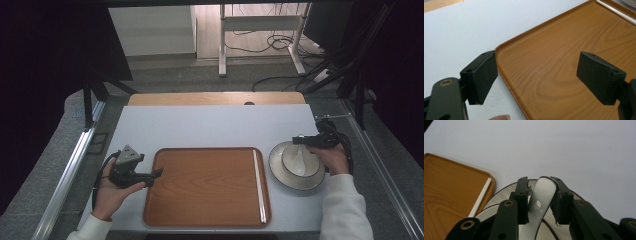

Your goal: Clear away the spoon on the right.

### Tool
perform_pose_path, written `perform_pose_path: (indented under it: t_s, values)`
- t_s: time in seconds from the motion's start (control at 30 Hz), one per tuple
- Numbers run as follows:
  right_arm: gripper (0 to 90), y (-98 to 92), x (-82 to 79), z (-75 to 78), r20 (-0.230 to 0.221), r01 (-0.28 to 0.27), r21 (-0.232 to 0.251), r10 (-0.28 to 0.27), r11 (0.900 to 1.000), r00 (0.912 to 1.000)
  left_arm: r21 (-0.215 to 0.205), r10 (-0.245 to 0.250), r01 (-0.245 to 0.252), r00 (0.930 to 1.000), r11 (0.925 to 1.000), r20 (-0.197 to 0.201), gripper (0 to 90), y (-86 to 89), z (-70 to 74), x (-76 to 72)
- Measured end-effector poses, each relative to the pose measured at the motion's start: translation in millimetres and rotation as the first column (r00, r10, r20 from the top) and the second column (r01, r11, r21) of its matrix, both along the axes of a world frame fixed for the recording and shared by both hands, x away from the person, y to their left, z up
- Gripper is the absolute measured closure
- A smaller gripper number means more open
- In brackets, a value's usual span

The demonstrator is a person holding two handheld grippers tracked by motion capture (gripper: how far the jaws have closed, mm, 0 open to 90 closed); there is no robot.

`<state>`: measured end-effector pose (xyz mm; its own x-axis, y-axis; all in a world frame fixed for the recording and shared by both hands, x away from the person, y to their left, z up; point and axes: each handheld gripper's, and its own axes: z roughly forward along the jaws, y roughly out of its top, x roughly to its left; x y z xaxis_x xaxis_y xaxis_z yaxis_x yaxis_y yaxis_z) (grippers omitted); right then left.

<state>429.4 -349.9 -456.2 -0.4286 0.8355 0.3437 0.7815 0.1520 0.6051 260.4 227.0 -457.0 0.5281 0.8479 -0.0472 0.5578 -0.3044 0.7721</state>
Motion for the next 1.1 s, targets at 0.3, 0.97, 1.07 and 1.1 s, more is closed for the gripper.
perform_pose_path:
  t_s: [0.3,0.97,1.07,1.1]
  values:
    - [85.1,0.8,-8.5,14.4,0.071,0.009,0.023,-0.011,1.0,0.9975,0.001,-0.003,0.003,1.0,1.0,0.004,16.6,-0.4,0.9,0.5]
    - [85.5,34.4,-38.6,70.3,0.262,-0.096,-0.023,0.098,0.995,0.96,0.001,0.003,-0.003,0.9999,1.0,0.01,16.7,2.3,3.2,0.4]
    - [85.5,49.7,-48.8,83.6,0.303,-0.144,-0.04,0.149,0.989,0.9412,-0.001,0.005,-0.005,0.9999,1.0,0.012,16.7,2.5,3.7,0.2]
    - [85.5,54.3,-51.1,85.8,0.311,-0.157,-0.041,0.162,0.987,0.9366,-0.002,0.005,-0.005,0.9999,1.0,0.013,16.7,2.6,3.8,0.1]
